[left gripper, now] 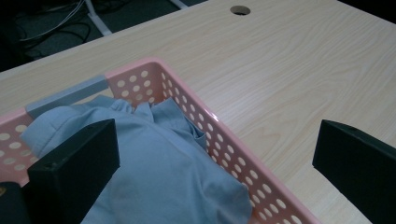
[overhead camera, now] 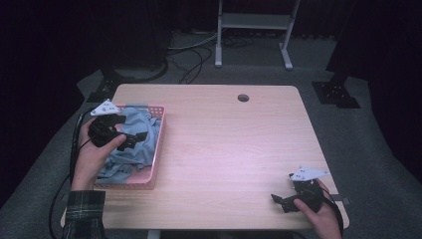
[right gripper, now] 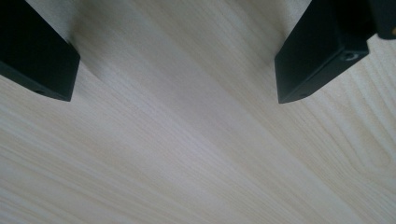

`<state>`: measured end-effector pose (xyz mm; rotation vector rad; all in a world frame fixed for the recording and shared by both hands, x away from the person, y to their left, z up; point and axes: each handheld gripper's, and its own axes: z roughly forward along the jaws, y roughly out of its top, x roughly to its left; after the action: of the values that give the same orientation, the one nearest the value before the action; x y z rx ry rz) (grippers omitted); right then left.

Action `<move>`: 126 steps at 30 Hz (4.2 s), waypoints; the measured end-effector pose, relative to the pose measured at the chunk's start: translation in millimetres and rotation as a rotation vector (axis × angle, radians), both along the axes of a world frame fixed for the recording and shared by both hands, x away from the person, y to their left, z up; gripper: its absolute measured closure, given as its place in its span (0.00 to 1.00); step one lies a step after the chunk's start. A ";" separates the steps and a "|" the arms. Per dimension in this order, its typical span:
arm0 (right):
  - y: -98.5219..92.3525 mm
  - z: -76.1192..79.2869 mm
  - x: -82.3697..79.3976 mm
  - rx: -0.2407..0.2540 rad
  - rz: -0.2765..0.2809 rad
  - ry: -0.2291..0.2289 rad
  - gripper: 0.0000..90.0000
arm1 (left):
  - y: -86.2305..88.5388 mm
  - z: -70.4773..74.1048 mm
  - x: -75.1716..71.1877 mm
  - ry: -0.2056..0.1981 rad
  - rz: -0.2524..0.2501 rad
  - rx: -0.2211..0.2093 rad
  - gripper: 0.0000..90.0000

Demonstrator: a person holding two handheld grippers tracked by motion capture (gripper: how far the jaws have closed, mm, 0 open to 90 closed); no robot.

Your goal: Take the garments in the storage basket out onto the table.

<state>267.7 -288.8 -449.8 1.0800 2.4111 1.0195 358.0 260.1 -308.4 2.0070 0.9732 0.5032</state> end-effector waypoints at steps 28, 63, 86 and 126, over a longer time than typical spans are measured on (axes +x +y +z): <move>0.0 0.0 0.0 0.000 0.000 0.000 0.00 | 21.4 -32.7 13.2 0.047 0.055 0.013 0.00; 0.0 0.0 0.0 0.000 0.000 0.000 0.00 | 20.0 -72.9 35.6 0.176 0.077 0.080 0.00; 0.0 0.0 0.0 0.000 0.000 0.000 0.00 | 16.8 -92.5 47.2 0.293 0.096 0.147 0.00; 0.0 0.0 0.0 -0.001 0.000 0.000 0.00 | 11.5 -101.9 47.3 0.319 0.142 0.248 0.15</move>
<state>267.7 -288.9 -449.8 1.0793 2.4111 1.0189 405.4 271.6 -410.3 2.2982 1.3078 0.4016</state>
